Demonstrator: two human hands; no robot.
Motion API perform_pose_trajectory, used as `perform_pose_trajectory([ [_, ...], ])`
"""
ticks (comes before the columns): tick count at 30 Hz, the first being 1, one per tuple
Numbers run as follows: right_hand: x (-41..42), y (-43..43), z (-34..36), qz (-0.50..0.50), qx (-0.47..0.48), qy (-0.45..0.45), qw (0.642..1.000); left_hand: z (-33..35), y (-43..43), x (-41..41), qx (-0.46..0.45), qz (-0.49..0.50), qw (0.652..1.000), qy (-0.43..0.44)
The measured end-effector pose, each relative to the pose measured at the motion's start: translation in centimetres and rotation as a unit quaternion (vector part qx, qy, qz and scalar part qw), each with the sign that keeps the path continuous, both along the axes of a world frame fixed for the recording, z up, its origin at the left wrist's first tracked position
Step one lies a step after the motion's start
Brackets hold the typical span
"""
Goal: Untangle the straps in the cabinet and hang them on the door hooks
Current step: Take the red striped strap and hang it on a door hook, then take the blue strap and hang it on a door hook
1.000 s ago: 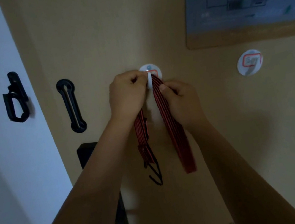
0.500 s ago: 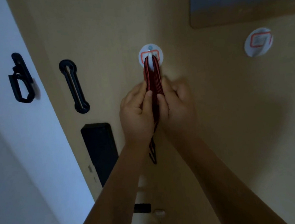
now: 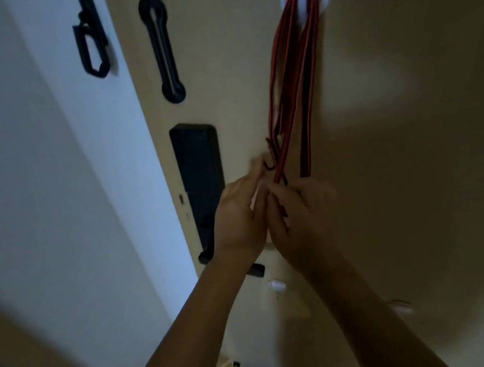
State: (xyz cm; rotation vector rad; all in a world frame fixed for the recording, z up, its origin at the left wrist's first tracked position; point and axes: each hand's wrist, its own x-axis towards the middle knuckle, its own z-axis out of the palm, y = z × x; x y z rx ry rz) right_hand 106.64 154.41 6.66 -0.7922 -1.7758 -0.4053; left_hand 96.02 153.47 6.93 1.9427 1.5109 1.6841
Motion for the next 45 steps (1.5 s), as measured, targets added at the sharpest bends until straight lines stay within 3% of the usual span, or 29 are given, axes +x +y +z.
perform_pose_trajectory([
  [2,-1.0,-1.2,-1.3,0.035,-0.022,-0.021,0.999,-1.0,-1.3,-0.9,-0.034,0.023,0.999,0.003],
  [5,-2.3,-2.4,-3.3,0.036,0.05,-0.025,0.998,-2.6,-4.1,-2.4,-0.082,0.045,0.996,-0.004],
  [8,-3.9,-3.8,-4.4,0.105,-0.03,0.013,0.994,-3.5,-6.9,-3.9,-0.13,0.087,0.987,0.034],
  [16,-10.3,-10.8,-7.4,0.222,-0.215,-0.134,0.942,-7.3,-16.6,-9.8,-0.258,0.245,0.927,0.117],
  [21,-14.4,-20.0,-9.7,0.311,-0.281,-0.237,0.877,-10.2,-28.1,-12.9,-0.314,0.333,0.886,0.075],
  [26,-17.1,-30.9,-11.9,0.404,-0.274,-0.332,0.807,-12.3,-41.5,-13.5,-0.385,0.404,0.828,0.056],
  [33,-18.0,-45.7,-14.6,0.491,-0.268,-0.421,0.714,-15.5,-58.0,-10.3,-0.471,0.507,0.722,-0.012],
  [45,-19.4,-69.0,-16.5,0.64,-0.144,-0.569,0.496,-17.4,-81.3,-3.3,-0.489,0.678,0.518,-0.178],
])
